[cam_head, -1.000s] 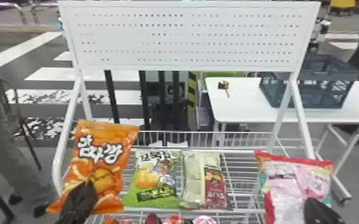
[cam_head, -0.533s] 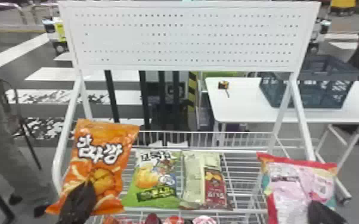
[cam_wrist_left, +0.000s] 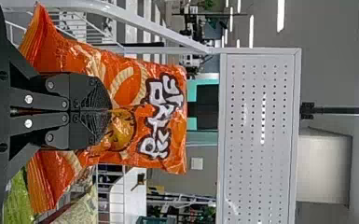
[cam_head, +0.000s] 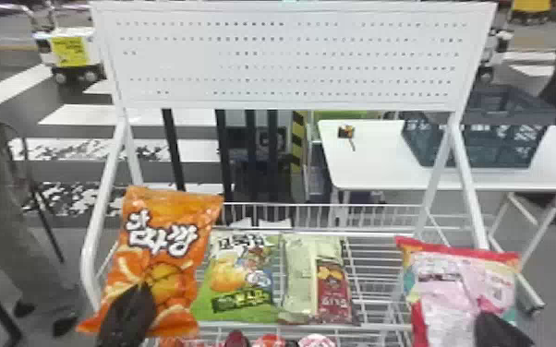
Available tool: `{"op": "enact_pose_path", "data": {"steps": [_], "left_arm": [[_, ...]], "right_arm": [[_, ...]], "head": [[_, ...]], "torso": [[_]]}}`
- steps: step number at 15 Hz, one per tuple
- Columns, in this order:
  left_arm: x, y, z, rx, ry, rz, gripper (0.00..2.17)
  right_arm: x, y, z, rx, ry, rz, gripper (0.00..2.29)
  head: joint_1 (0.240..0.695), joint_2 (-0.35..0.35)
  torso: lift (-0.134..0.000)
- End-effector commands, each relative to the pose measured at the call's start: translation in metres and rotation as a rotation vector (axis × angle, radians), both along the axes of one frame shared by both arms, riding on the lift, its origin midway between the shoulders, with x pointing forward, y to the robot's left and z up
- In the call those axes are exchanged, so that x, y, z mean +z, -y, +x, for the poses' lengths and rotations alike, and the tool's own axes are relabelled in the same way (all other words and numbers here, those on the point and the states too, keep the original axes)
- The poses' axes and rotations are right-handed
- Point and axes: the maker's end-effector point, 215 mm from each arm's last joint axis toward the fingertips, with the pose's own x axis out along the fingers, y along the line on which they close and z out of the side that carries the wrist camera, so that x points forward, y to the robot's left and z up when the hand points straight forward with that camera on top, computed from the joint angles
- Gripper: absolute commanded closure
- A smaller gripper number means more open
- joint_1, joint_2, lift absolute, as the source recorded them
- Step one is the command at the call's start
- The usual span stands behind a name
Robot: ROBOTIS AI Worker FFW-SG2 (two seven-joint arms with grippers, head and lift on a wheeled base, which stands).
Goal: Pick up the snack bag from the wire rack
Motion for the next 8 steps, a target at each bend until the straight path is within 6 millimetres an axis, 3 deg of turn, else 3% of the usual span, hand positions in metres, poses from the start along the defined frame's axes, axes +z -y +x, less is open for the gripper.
{"op": "enact_pose_path", "data": {"steps": [1,8], "left_arm": [[0.0001,-0.0001,0.0,0.002,0.0,-0.001,2.09],[0.0004,-0.0004,-0.0004,0.002,0.001,0.0,2.09]], "right_arm": [[0.0006,-0.0001,-0.0008,0.0,0.0,0.0,2.17],[-0.0001,-0.0008,-0.002,0.001,-0.003,0.001,2.16]], "head": [[0.499,0.0],[0.499,0.0]], "torso": [[0.0],[0.0]]}}
